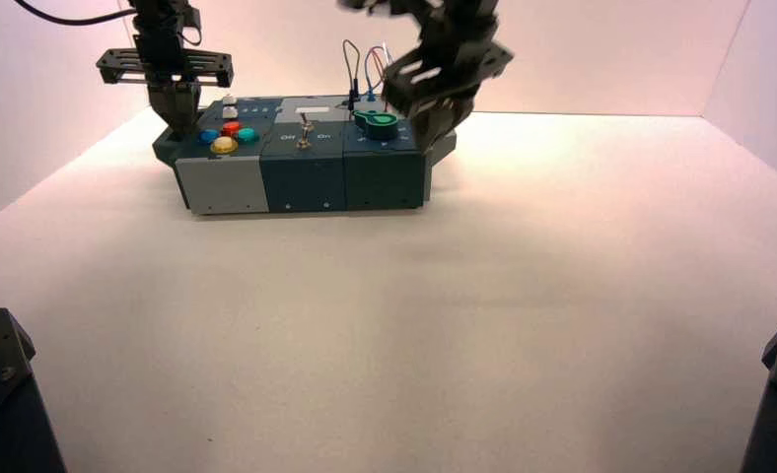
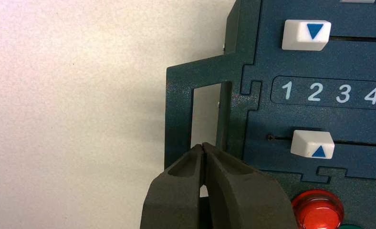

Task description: Move the box to the left.

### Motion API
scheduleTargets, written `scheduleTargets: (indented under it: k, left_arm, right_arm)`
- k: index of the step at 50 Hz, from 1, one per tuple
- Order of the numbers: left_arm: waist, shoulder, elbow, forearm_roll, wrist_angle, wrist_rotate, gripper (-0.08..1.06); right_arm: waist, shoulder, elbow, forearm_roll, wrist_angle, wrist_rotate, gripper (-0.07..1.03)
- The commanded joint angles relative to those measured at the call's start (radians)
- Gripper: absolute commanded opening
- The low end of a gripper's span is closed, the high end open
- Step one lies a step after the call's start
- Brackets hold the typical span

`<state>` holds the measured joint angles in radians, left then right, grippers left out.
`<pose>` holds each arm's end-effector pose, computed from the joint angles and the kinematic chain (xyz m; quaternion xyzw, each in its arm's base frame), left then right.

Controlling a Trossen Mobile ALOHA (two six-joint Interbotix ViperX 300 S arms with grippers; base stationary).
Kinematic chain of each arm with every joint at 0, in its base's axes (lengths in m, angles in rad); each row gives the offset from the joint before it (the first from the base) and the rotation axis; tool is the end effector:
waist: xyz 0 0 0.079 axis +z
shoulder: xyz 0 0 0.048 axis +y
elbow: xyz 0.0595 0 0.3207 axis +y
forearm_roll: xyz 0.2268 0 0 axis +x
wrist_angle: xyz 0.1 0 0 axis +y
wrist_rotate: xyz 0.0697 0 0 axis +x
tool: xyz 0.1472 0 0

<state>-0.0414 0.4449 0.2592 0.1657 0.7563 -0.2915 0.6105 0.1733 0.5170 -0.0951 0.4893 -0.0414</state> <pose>0.4666 0.0052 -0.0347 -0.0124 0.6578 0.0832 0.7485 0.3733 0.2494 0.0244 -0.2284 0.5103 0.2646 0.7857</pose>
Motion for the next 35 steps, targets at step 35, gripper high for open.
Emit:
scheduleTargets:
  k: [35]
  left_arm:
    - [0.078,0.012,0.012,0.011,0.002,-0.014,-0.03]
  right_arm:
    - [-0.186,0.242,-0.296,-0.051,-0.009,-0.006,-0.02]
